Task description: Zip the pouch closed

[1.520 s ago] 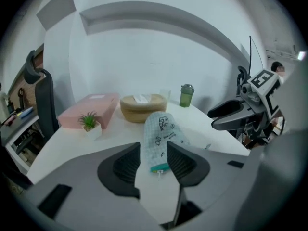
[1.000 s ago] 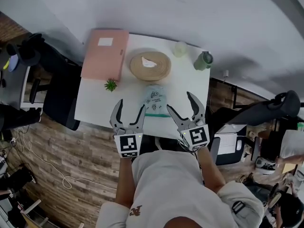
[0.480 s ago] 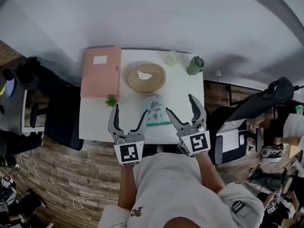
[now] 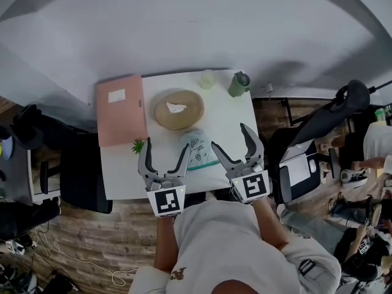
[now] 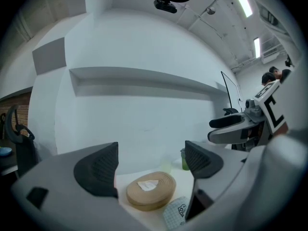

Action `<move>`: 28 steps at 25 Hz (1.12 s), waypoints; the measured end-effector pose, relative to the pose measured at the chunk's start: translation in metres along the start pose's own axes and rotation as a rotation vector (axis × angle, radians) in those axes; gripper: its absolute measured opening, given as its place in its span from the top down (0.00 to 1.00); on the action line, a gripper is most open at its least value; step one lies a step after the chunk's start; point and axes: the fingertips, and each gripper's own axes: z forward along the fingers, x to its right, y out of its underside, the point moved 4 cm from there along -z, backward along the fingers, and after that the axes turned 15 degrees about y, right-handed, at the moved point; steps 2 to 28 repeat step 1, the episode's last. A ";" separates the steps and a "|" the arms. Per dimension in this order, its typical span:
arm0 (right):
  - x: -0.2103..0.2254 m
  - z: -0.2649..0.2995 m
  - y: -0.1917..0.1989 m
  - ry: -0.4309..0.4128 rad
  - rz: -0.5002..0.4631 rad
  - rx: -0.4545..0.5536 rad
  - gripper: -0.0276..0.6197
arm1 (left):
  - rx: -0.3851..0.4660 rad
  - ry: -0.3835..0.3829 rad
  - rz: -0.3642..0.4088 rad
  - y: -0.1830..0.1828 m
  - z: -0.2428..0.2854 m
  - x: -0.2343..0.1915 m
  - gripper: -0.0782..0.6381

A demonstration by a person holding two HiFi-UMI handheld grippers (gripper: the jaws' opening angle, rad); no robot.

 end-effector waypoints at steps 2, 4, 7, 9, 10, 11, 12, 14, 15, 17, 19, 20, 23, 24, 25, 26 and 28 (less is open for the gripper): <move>0.000 0.001 0.000 0.004 -0.002 -0.001 0.38 | -0.002 0.005 0.001 0.000 0.002 -0.001 0.31; 0.000 0.001 0.000 0.004 -0.002 -0.001 0.38 | -0.002 0.005 0.001 0.000 0.002 -0.001 0.31; 0.000 0.001 0.000 0.004 -0.002 -0.001 0.38 | -0.002 0.005 0.001 0.000 0.002 -0.001 0.31; 0.000 0.001 0.000 0.004 -0.002 -0.001 0.38 | -0.002 0.005 0.001 0.000 0.002 -0.001 0.31; 0.000 0.001 0.000 0.004 -0.002 -0.001 0.38 | -0.002 0.005 0.001 0.000 0.002 -0.001 0.31; 0.000 0.001 0.000 0.004 -0.002 -0.001 0.38 | -0.002 0.005 0.001 0.000 0.002 -0.001 0.31; 0.000 0.001 0.000 0.004 -0.002 -0.001 0.38 | -0.002 0.005 0.001 0.000 0.002 -0.001 0.31; 0.000 0.001 0.000 0.004 -0.002 -0.001 0.38 | -0.002 0.005 0.001 0.000 0.002 -0.001 0.31; 0.000 0.001 0.000 0.004 -0.002 -0.001 0.38 | -0.002 0.005 0.001 0.000 0.002 -0.001 0.31; 0.000 0.001 0.000 0.004 -0.002 -0.001 0.38 | -0.002 0.005 0.001 0.000 0.002 -0.001 0.31; 0.000 0.001 0.000 0.004 -0.002 -0.001 0.38 | -0.002 0.005 0.001 0.000 0.002 -0.001 0.31; 0.000 0.001 0.000 0.004 -0.002 -0.001 0.38 | -0.002 0.005 0.001 0.000 0.002 -0.001 0.31; 0.000 0.001 0.000 0.004 -0.002 -0.001 0.38 | -0.002 0.005 0.001 0.000 0.002 -0.001 0.31; 0.000 0.001 0.000 0.004 -0.002 -0.001 0.38 | -0.002 0.005 0.001 0.000 0.002 -0.001 0.31; 0.000 0.001 0.000 0.004 -0.002 -0.001 0.38 | -0.002 0.005 0.001 0.000 0.002 -0.001 0.31; 0.000 0.001 0.000 0.004 -0.002 -0.001 0.38 | -0.002 0.005 0.001 0.000 0.002 -0.001 0.31; 0.000 0.001 0.000 0.004 -0.002 -0.001 0.38 | -0.002 0.005 0.001 0.000 0.002 -0.001 0.31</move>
